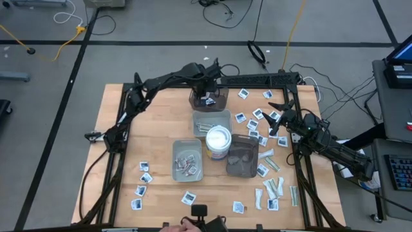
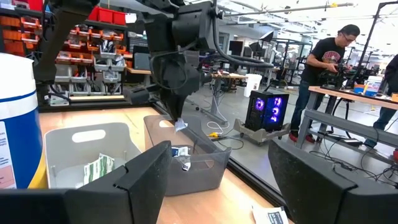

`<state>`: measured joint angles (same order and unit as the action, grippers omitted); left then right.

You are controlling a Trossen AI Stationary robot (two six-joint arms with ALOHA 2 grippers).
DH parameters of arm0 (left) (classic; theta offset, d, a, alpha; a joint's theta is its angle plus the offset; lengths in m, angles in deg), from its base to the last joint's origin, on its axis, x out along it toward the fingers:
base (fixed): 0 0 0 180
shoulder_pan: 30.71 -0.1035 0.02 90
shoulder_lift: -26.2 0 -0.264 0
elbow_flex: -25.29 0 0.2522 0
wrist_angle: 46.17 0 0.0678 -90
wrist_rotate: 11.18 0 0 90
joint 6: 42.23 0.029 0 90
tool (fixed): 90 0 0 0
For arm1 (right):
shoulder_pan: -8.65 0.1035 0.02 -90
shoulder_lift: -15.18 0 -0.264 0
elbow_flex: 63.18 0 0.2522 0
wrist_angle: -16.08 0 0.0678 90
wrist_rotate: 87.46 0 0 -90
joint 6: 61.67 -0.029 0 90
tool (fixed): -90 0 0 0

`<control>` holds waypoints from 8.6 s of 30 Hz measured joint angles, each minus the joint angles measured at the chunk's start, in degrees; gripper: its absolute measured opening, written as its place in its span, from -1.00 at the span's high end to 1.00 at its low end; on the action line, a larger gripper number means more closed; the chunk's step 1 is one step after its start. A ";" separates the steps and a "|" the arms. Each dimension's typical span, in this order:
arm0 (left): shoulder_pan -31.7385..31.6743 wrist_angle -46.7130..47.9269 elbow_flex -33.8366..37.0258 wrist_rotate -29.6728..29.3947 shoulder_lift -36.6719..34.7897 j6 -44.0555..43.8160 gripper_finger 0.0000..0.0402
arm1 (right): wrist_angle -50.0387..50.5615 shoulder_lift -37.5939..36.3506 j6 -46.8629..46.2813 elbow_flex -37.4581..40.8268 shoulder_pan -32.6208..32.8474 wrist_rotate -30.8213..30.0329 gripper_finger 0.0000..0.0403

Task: Pick & Place First Aid Supplies
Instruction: Put the alcohol pad into the top transparent black bin

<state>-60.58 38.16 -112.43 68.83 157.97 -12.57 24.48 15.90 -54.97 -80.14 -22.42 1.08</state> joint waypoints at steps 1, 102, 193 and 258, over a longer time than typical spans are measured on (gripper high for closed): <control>0.07 -0.25 0.00 -0.12 0.39 -0.17 0.97 | -0.01 0.00 0.00 -0.02 0.00 0.00 -0.31; 52.50 -18.09 84.99 21.92 -54.65 -123.92 -0.25 | -0.02 0.02 0.00 -0.02 0.00 0.00 -0.31; -6.85 6.02 24.91 18.41 -23.39 -34.15 1.00 | 0.00 0.01 0.00 0.00 0.00 0.01 -0.31; 0.76 14.50 6.19 20.45 -10.02 -54.63 -0.17 | -0.04 0.01 0.00 -0.02 0.00 0.00 -0.31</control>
<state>-59.82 52.66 -106.24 89.28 147.95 -67.20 24.43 15.90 -54.97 -80.16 -22.42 1.08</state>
